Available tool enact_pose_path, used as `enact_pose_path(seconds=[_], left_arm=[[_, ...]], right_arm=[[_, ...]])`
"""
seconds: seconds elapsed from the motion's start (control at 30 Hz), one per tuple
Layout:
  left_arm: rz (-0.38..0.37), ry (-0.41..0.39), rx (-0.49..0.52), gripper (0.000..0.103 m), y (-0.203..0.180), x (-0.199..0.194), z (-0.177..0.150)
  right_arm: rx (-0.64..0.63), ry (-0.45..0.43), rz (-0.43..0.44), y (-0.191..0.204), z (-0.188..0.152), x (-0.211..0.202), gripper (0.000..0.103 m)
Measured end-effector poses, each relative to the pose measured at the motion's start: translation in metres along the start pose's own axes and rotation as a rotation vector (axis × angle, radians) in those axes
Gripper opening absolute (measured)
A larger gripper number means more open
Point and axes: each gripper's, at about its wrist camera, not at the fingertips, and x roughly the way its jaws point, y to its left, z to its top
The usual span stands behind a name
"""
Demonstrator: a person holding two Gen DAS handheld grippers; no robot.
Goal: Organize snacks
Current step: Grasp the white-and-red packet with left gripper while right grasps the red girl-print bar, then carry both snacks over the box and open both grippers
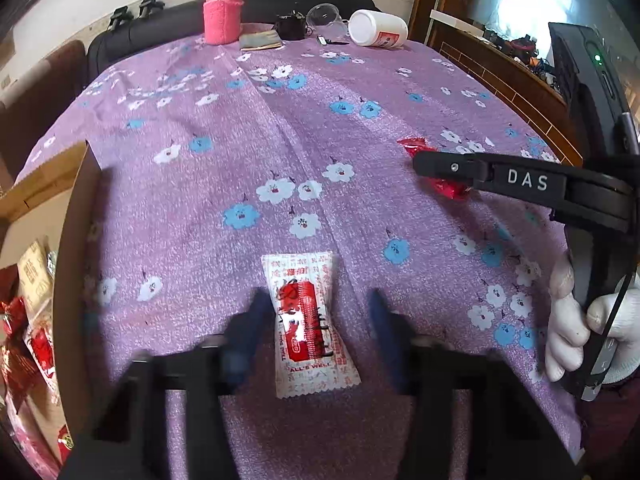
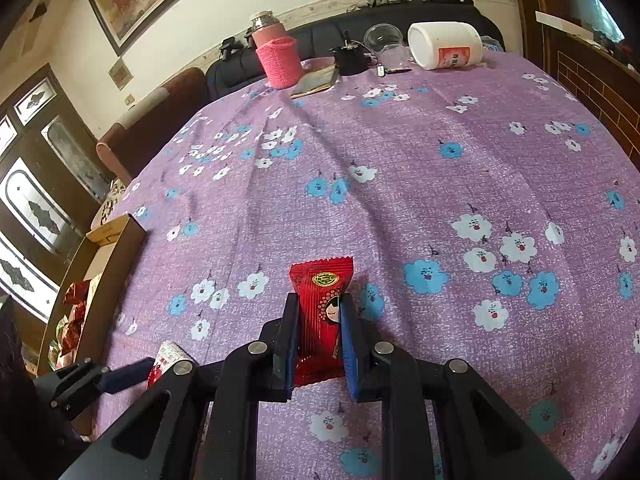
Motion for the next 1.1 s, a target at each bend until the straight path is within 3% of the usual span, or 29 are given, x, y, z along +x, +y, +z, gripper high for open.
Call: enact_pose_path(seconds=[0.23,0.3,0.53,0.57,0.6,0.63,0.67,0.77,0.83,0.87,0.9,0.93,1.1], left_arm=[[-0.015,-0.043,-0.068,0.026,0.014,-0.011,-0.006],[-0.021,-0.061,-0.085,0.022,0.018,-0.019,-0.007],[-0.03,-0.093,-0.146,0.024,0.036,-0.038,-0.012],[-0.042,-0.095,-0.146,0.036,0.036,-0.037,-0.012],[-0.056,-0.093,-0.142,0.057,0.034,-0.034,-0.012],[-0.057,-0.088,-0.134,0.065,0.03,-0.031,-0.011],[-0.046,-0.083,-0.115,0.072,0.025,-0.028,-0.01],[0.002,-0.049,-0.043,0.072,0.006,-0.012,-0.004],[0.082,-0.008,0.026,0.068,-0.007,0.004,-0.001],[0.093,-0.005,0.039,0.06,-0.009,0.006,0.0],[0.088,-0.011,0.048,0.038,-0.011,0.005,0.0],[0.085,-0.013,0.049,0.025,-0.012,0.003,0.001],[0.052,-0.054,-0.027,0.023,0.007,-0.016,-0.003]], right_arm=[[-0.019,-0.036,-0.009,0.003,0.0,-0.007,0.019],[-0.02,-0.045,-0.011,0.004,-0.001,-0.008,0.019],[-0.021,-0.044,-0.013,0.007,-0.003,-0.005,0.019],[-0.023,-0.041,-0.016,0.008,-0.004,-0.004,0.019],[-0.024,-0.041,-0.019,0.008,-0.004,-0.003,0.019],[-0.024,-0.042,-0.021,0.008,-0.004,-0.004,0.019],[-0.024,-0.043,-0.02,0.008,-0.004,-0.004,0.019],[-0.021,-0.042,-0.019,0.007,-0.004,-0.004,0.019],[-0.019,-0.041,-0.016,0.006,-0.003,-0.004,0.019],[-0.02,-0.042,-0.016,0.006,-0.003,-0.004,0.019],[-0.02,-0.044,-0.016,0.006,-0.003,-0.004,0.019],[-0.019,-0.046,-0.015,0.005,-0.003,-0.005,0.019],[-0.016,-0.058,-0.017,0.004,-0.003,-0.007,0.019]])
